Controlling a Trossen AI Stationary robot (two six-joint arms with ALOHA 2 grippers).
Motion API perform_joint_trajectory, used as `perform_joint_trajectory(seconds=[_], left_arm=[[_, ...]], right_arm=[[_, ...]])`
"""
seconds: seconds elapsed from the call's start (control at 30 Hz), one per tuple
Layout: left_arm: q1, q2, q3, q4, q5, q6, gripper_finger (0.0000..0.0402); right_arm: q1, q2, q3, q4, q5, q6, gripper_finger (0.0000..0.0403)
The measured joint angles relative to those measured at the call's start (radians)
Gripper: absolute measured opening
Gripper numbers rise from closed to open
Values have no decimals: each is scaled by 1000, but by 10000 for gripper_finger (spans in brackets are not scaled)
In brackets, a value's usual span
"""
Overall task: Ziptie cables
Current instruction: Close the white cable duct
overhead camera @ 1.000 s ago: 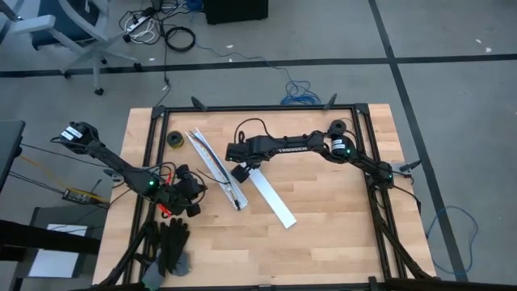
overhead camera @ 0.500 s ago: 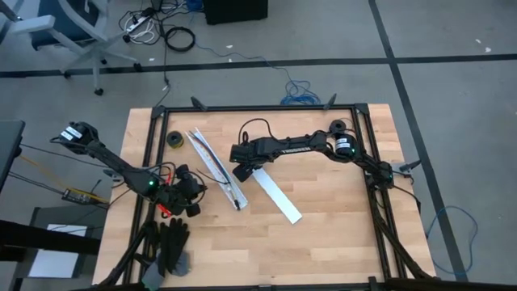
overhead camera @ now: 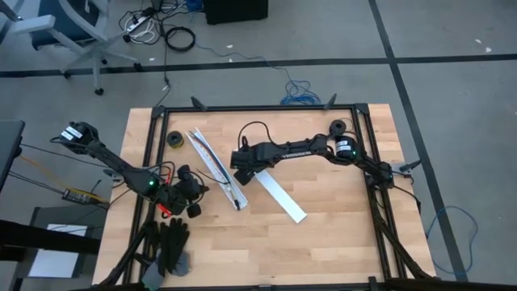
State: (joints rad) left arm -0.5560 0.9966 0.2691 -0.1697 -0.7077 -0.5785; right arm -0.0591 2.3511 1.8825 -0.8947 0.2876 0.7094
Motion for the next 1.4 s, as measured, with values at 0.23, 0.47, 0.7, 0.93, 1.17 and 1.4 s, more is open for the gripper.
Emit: perform_joint_trajectory(seconds=[0.23, 0.47, 0.7, 0.93, 1.17, 1.4], left_arm=[[0, 38, 0, 34, 0, 1, 0], [0, 167, 0, 153, 52, 0, 0], [5, 323, 0, 337, 53, 23, 0], [52, 426, 0, 506, 55, 89, 0], [121, 446, 5, 588, 56, 165, 0], [190, 457, 15, 657, 60, 233, 0]], right_arm=[[34, -24, -4, -41, 22, -3, 200], [87, -27, -3, -80, 71, 32, 202], [146, -48, -2, -139, 114, 80, 200], [216, -102, 0, -170, 195, 153, 201], [288, -184, 1, -165, 222, 198, 204], [323, -196, 2, -137, 202, 207, 204]])
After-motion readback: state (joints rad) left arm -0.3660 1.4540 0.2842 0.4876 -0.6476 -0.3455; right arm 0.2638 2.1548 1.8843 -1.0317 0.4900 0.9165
